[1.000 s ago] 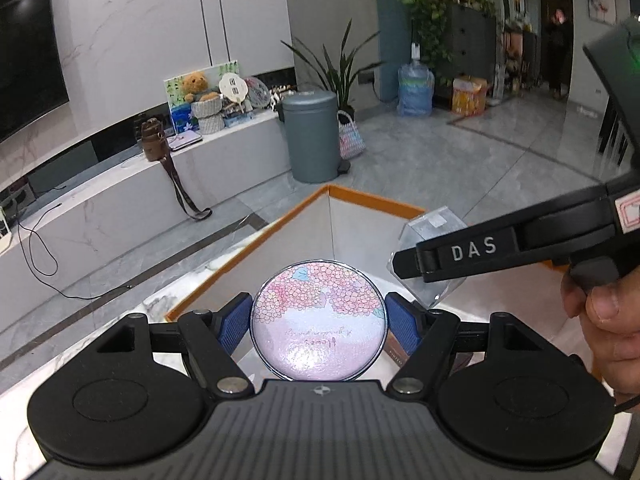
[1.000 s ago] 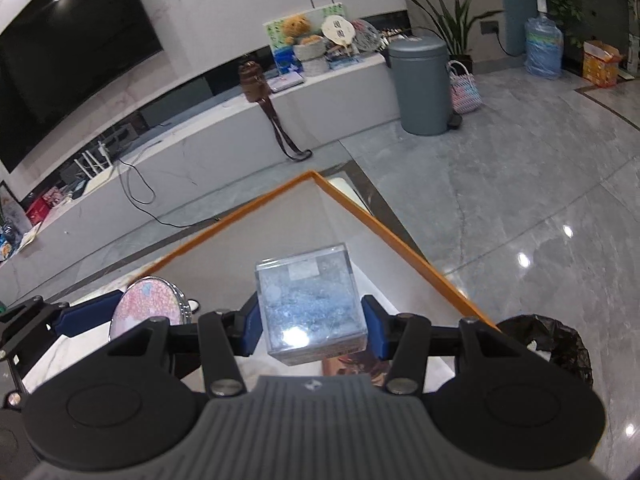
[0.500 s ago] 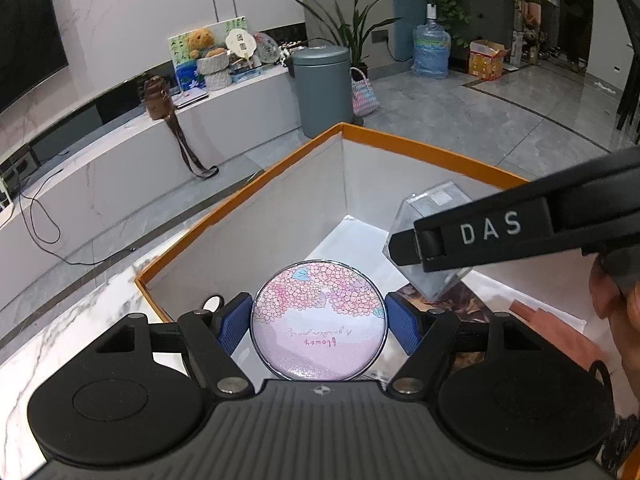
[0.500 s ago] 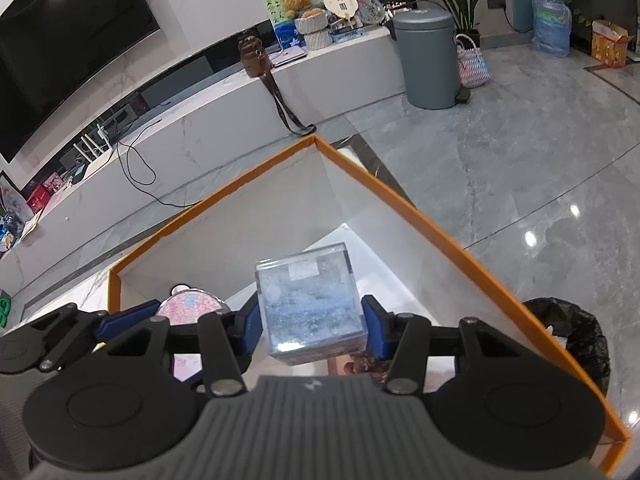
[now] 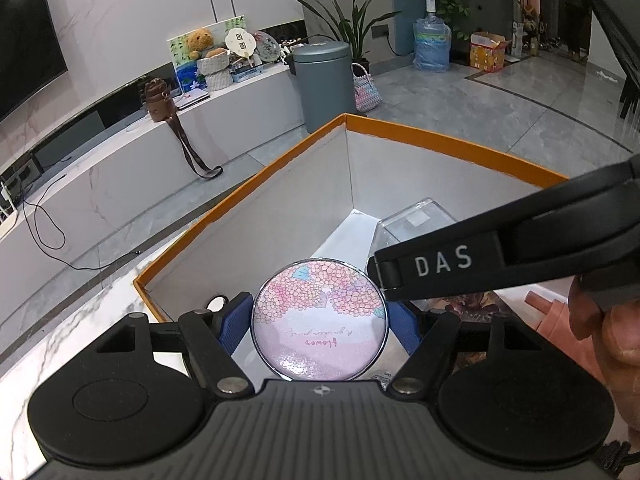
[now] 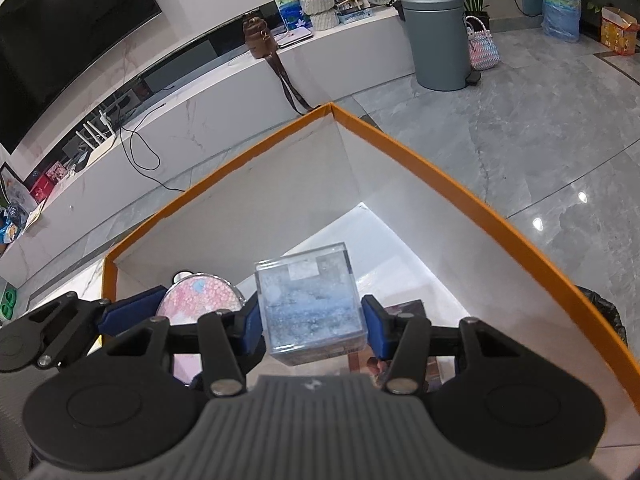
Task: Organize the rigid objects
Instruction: 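Open the left tool to drop the compact while the right tool releases the cube box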
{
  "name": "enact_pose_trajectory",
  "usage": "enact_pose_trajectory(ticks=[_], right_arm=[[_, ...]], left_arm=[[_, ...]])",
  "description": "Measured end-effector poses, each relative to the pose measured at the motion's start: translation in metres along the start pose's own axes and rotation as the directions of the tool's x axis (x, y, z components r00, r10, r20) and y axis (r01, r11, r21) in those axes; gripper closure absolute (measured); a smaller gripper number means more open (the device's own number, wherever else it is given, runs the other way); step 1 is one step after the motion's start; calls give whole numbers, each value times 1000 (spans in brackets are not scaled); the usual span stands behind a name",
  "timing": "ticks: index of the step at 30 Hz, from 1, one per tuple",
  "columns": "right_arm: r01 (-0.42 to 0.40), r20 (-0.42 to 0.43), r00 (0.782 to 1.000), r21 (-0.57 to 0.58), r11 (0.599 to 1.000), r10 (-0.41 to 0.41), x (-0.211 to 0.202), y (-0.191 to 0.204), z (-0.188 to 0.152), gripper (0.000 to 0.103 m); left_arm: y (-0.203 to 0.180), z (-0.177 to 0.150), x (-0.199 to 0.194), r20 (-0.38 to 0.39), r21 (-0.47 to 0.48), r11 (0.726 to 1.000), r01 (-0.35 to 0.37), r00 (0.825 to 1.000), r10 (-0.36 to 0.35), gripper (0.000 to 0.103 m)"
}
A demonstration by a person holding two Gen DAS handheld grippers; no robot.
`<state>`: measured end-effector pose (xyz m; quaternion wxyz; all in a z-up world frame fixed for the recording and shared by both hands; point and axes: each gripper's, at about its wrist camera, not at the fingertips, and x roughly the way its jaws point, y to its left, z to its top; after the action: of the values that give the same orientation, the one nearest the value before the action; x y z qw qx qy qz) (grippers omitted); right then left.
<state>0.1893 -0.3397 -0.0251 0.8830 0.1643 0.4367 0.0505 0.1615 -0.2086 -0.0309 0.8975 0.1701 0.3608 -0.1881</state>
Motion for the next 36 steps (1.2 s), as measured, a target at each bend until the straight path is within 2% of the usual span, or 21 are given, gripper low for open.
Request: enact_pose_trajectory(ticks=[5,6,8,36], right_arm=[[1,-6,1000,2,1000,-1,1,0,-2,51],[8,-7,1000,4,1000,-8,1,0,-2,44],[11,4,1000,6,1000,-11,1,0,0,39],[7,72,997,8,1000,-7,-32,9,1,39]], left_arm=[[0,1,1,2,0,1000,-2,1000,2,16],[0,1,1,6,-5,1000,-2,1000,2,16],[2,2,0,6,-22,1000,1,1000,-1,15],[15,11,-40,105,-70,997,27,994,-20,15]])
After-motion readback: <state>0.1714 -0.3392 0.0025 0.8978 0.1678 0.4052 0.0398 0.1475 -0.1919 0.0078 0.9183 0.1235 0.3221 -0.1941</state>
